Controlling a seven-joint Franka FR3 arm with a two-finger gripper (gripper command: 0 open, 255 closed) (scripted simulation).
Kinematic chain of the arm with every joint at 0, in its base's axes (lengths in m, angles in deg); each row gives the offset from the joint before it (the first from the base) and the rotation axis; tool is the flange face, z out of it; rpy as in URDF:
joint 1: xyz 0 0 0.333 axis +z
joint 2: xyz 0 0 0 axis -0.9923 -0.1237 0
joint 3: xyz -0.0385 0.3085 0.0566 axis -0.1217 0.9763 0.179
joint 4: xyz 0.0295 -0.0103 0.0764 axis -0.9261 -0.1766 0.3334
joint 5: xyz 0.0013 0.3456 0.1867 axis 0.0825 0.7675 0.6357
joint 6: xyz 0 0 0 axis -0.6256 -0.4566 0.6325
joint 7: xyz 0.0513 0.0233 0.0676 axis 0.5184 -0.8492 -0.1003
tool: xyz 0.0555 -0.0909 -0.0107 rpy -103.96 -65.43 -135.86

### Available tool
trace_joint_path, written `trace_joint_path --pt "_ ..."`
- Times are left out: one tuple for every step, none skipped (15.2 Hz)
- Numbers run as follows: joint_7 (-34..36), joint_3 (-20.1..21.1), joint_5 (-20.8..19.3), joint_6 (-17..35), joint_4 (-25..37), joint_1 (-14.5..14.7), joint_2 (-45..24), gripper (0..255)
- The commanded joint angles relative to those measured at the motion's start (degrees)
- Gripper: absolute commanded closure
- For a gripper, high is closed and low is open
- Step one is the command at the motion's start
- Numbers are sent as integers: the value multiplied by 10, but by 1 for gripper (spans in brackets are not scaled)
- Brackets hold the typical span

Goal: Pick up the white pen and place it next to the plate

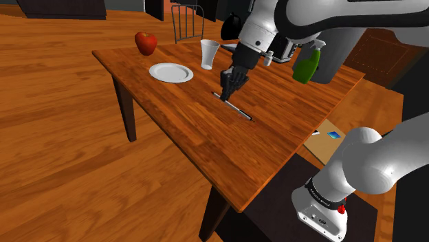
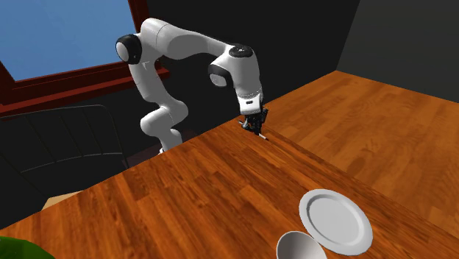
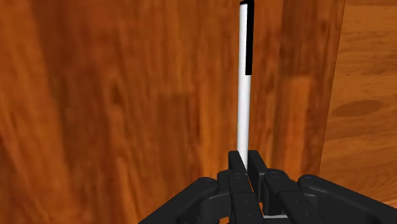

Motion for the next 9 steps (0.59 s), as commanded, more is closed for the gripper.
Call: trace_joint_path --pt "6 7 -4 11 37 -1 -46 255" --pt "10 10 -7 14 59 -1 -69 255" --pt "15 13 -11 15 81 -1 -93 255" --pt "20 16 -15 16 104 -1 -116 255" --pt "24 18 -19 17 128 -1 -139 255" --pt "30 21 -24 16 153 -1 -162 255" --pt "35 23 -29 15 178 -1 -186 255" --pt "41 25 -35 13 204 0 -209 255" --pt "46 27 -41 10 231 1 -233 255"
